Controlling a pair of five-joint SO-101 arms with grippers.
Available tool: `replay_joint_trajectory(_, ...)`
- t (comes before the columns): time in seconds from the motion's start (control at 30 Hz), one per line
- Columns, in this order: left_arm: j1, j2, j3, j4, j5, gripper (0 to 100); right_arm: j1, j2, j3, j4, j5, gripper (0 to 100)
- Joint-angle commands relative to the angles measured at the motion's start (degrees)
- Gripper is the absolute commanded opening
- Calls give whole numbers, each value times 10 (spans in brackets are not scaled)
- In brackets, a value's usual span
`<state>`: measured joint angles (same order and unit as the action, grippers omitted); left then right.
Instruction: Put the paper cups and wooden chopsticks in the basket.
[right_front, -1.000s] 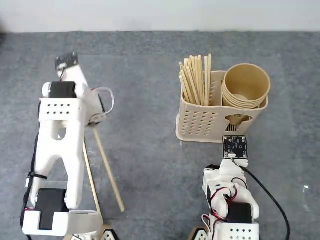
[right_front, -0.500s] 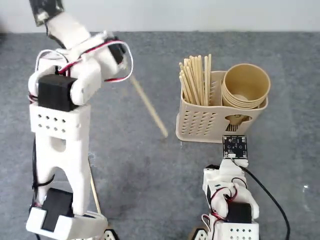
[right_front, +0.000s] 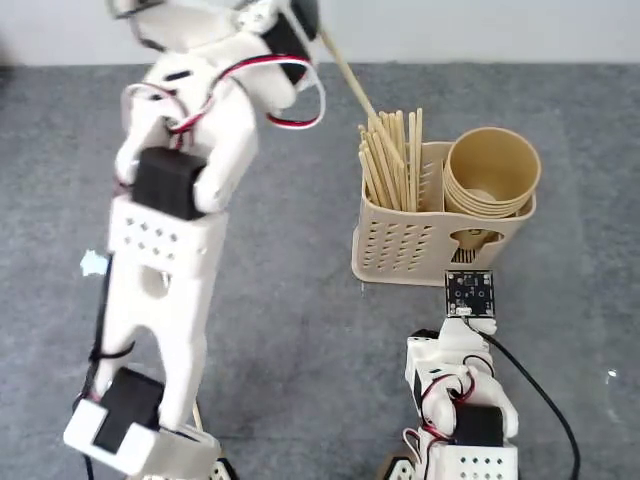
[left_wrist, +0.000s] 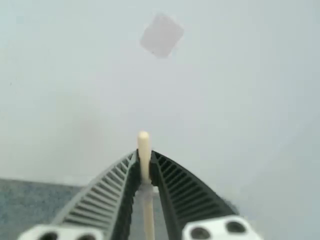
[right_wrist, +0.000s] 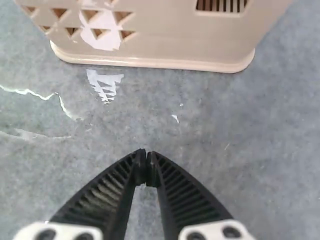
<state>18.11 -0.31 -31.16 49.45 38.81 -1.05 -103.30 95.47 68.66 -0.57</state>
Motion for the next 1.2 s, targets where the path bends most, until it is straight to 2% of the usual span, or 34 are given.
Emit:
replay_joint_trajectory(0.0,6,8,21,-36,-27,13,9,-5,10,0,-4,9)
replay_joint_trajectory(0.1,25,11,46,-32,-58,15,30,-7,10,-4,-4,9)
replay_joint_trajectory(0.2,53,11,60,5,-85,32,35,-7,10,-14,-4,9)
replay_joint_trajectory(0.4,69,-19,59,97,-63,228,35,-7,10,-14,-4,9)
replay_joint_trajectory(0.53,47,-66,59,133,-63,242,35,-7,10,-14,-4,9)
replay_joint_trajectory(0.67,-8,-106,61,203,-91,242,35,-7,10,-13,-4,9)
replay_joint_trajectory(0.97,-185,-124,65,436,-153,242,35,-7,10,-11,-4,9)
replay_joint_trajectory(1.07,-244,-124,102,492,-184,242,35,-7,10,-10,-4,9)
replay_joint_trajectory(1.17,-303,-124,187,505,-220,242,35,-7,10,-10,-4,9)
